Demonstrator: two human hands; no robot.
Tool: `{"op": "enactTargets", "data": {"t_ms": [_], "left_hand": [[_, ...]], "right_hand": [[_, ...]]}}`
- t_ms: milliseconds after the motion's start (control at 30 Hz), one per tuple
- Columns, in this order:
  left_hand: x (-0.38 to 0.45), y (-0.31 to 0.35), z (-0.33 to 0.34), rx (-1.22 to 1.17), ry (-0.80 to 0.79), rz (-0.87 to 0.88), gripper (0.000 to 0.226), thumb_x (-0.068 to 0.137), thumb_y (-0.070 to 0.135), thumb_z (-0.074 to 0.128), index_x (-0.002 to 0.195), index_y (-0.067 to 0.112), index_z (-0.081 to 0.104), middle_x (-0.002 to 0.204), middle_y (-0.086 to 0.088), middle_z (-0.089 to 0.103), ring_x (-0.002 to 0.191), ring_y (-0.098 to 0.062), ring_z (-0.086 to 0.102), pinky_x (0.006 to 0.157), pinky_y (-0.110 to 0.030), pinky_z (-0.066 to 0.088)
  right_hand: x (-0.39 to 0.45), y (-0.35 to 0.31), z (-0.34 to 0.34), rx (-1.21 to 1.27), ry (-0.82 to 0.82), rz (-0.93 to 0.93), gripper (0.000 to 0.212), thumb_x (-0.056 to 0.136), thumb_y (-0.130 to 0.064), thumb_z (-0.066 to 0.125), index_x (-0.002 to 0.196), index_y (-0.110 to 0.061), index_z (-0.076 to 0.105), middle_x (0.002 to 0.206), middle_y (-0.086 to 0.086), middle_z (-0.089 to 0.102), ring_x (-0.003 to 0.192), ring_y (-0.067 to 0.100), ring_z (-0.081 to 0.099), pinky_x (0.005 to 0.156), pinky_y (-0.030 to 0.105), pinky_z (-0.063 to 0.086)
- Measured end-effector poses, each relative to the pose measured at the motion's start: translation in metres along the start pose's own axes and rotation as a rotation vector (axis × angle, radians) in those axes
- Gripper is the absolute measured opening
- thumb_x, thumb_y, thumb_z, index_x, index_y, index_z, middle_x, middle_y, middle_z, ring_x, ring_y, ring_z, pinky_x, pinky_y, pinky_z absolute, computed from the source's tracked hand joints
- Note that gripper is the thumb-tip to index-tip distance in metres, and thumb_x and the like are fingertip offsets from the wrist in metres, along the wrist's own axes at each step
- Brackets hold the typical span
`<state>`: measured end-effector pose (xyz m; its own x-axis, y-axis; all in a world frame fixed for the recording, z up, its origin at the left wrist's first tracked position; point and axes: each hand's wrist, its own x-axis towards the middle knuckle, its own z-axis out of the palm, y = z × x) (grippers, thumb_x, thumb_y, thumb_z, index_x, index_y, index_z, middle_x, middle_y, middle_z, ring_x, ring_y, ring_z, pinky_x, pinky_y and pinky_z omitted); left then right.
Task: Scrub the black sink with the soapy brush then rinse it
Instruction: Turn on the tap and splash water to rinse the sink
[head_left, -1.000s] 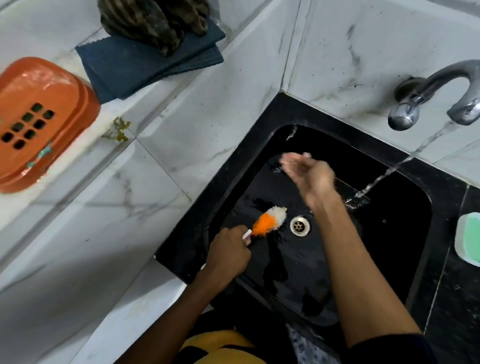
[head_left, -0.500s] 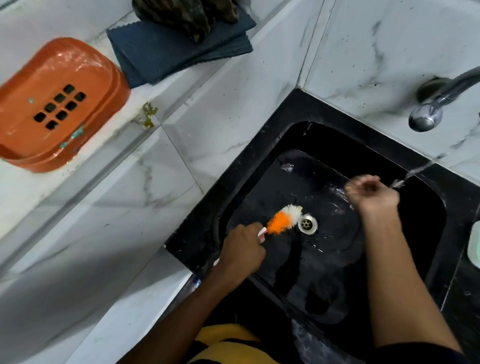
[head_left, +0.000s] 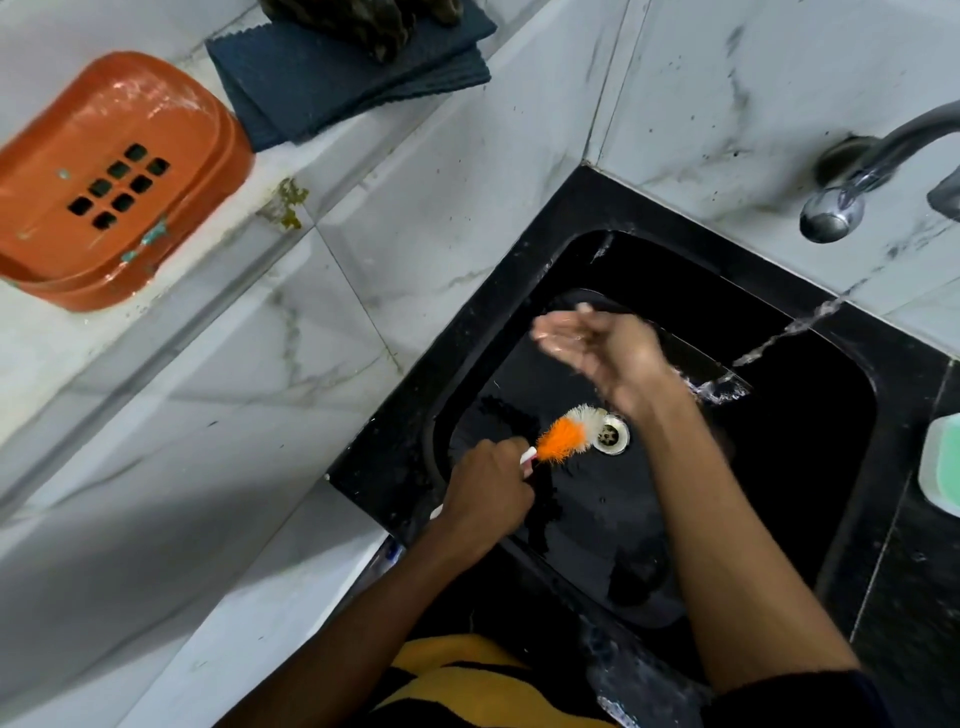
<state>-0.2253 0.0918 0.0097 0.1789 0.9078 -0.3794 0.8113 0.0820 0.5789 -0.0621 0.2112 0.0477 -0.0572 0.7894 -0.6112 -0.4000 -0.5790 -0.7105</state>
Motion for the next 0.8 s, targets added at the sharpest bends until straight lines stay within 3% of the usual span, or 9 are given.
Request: {"op": "enactTargets", "data": {"t_ms": [67, 167, 300, 400, 500, 633, 800], "left_hand": [[-0.001, 0.001, -0.002, 0.010, 0.004, 0.000, 0.005, 0.088, 0.007, 0.057, 0.083, 0.007, 0.060, 0.080, -0.012, 0.068, 0.075, -0.031, 0.062, 0.062, -0.035, 0.044], [-0.002, 0.004, -0.006, 0.044, 0.000, -0.004, 0.008, 0.090, 0.010, 0.057, 0.082, 0.010, 0.057, 0.085, -0.015, 0.068, 0.082, -0.035, 0.062, 0.064, -0.032, 0.036], [-0.003, 0.003, -0.007, 0.039, 0.008, -0.003, 0.006, 0.089, 0.009, 0.058, 0.088, 0.008, 0.063, 0.083, -0.013, 0.067, 0.081, -0.035, 0.063, 0.062, -0.032, 0.039], [0.000, 0.001, -0.007, 0.028, 0.002, -0.020, 0.007, 0.087, 0.009, 0.057, 0.089, 0.011, 0.063, 0.085, -0.013, 0.067, 0.082, -0.036, 0.064, 0.067, -0.039, 0.053], [0.001, -0.002, -0.009, 0.036, 0.007, -0.030, 0.007, 0.087, 0.013, 0.057, 0.089, 0.013, 0.063, 0.087, -0.014, 0.067, 0.084, -0.036, 0.064, 0.072, -0.041, 0.055], [0.005, -0.003, -0.016, 0.035, 0.015, -0.022, 0.010, 0.089, 0.007, 0.056, 0.093, 0.008, 0.065, 0.083, -0.012, 0.062, 0.084, -0.034, 0.062, 0.073, -0.040, 0.054], [0.009, -0.007, -0.021, 0.072, 0.068, -0.055, 0.008, 0.094, 0.013, 0.058, 0.094, 0.011, 0.065, 0.076, -0.001, 0.052, 0.071, -0.022, 0.051, 0.064, -0.031, 0.041]], "right_hand": [[-0.007, 0.015, 0.031, -0.173, -0.173, 0.080, 0.034, 0.103, -0.009, 0.037, 0.111, 0.013, 0.061, 0.109, 0.024, 0.069, 0.103, 0.033, 0.068, 0.092, 0.040, 0.054], [-0.007, 0.035, 0.048, -0.245, -0.244, 0.156, 0.031, 0.102, -0.010, 0.045, 0.115, 0.013, 0.061, 0.112, 0.023, 0.068, 0.106, 0.032, 0.066, 0.093, 0.041, 0.054], [-0.003, 0.032, 0.015, -0.029, -0.065, 0.153, 0.028, 0.098, -0.005, 0.043, 0.110, 0.011, 0.063, 0.107, 0.024, 0.069, 0.100, 0.033, 0.068, 0.088, 0.038, 0.056], [0.004, 0.018, -0.041, 0.448, 0.199, 0.141, 0.029, 0.099, -0.010, 0.038, 0.089, 0.001, 0.064, 0.083, 0.015, 0.070, 0.076, 0.026, 0.068, 0.067, 0.030, 0.059], [0.009, 0.006, -0.099, 0.851, 0.413, 0.013, 0.034, 0.096, -0.011, 0.032, 0.070, -0.011, 0.054, 0.060, 0.004, 0.058, 0.053, 0.017, 0.054, 0.056, 0.022, 0.043], [0.011, -0.009, -0.144, 0.943, 0.461, -0.107, 0.025, 0.080, -0.008, 0.029, 0.060, -0.018, 0.038, 0.053, -0.001, 0.039, 0.042, 0.014, 0.036, 0.049, 0.021, 0.025], [0.016, -0.024, -0.137, 0.872, 0.519, -0.184, 0.013, 0.062, -0.007, 0.029, 0.059, -0.018, 0.035, 0.051, -0.001, 0.037, 0.046, 0.013, 0.032, 0.050, 0.021, 0.022]]}}
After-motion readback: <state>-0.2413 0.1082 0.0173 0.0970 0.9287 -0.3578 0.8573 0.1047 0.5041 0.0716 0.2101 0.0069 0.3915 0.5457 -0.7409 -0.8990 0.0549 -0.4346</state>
